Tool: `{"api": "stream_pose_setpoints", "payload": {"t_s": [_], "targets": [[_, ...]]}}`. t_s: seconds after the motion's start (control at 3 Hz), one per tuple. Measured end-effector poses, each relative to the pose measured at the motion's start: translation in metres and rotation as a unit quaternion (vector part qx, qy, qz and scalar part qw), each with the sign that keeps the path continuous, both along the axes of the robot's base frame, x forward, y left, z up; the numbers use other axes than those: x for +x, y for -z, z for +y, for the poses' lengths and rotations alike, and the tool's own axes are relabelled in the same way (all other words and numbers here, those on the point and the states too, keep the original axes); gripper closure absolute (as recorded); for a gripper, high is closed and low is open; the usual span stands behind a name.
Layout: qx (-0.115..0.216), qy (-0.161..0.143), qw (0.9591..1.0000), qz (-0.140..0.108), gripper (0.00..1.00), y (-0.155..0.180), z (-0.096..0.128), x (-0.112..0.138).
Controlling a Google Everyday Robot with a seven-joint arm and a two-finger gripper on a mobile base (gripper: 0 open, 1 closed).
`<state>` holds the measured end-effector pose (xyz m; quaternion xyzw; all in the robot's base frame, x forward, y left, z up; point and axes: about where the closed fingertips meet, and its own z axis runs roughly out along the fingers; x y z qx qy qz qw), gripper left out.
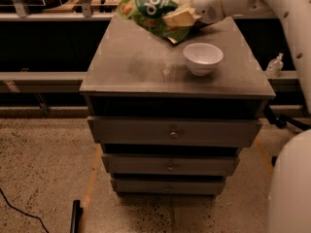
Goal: Pick green rice chip bag
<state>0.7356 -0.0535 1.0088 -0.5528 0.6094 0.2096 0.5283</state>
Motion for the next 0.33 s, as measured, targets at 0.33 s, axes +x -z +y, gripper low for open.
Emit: {"api": "stream_pose_setpoints", "payload": {"t_s": [0.33], "targets": [[0.0, -0.001, 1.0, -0.001, 1.0, 0.0022, -0.0008, 0.0003]]}}
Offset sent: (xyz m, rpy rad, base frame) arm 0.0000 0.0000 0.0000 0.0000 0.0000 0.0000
